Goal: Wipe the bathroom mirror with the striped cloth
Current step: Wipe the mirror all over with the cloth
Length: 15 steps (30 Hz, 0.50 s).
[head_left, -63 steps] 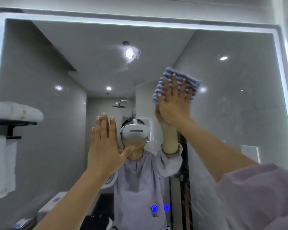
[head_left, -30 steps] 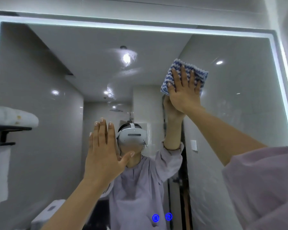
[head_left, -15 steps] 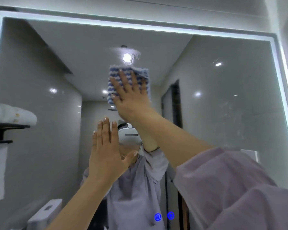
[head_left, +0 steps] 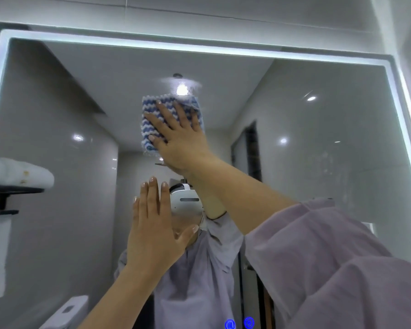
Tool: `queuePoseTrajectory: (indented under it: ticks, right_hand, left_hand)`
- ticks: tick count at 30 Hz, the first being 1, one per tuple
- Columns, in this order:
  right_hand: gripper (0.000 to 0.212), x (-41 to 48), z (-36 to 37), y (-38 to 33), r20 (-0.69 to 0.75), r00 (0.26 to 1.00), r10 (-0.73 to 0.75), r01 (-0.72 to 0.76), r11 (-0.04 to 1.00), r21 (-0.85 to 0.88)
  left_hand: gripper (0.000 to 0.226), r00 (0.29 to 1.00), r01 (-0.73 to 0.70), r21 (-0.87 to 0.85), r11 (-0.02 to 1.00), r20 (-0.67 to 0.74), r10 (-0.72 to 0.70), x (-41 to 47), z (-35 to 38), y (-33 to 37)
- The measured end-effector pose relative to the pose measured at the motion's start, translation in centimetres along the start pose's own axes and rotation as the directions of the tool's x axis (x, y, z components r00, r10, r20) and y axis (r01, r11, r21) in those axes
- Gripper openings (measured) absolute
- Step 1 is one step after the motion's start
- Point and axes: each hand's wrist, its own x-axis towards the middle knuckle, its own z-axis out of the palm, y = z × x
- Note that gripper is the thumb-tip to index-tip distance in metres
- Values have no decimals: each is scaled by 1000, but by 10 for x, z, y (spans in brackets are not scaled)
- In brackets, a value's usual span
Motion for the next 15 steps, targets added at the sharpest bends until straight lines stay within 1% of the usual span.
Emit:
queuePoseTrajectory:
  ticks: [2,7,11,15]
  right_hand:
    - [57,-2,-4,13,-9,997,72,-72,997,28]
    - [55,-17,-12,64,-33,980,195,-192,978,85]
    - [56,-35,-16,107,-24,935,355,-347,925,152]
    - [57,-45,-14,122,-7,900,437,-430,888,166]
  left_hand:
    - [105,1000,5,-10,1000,6,-4,0,-1,0]
    - [106,1000,-3,-30,1000,0,3,-1,-1,0]
    - [106,1000,-8,-24,1000,4,8,-1,-1,-1]
    - [105,1000,-12,-31,999,15,13,-1,-3,0]
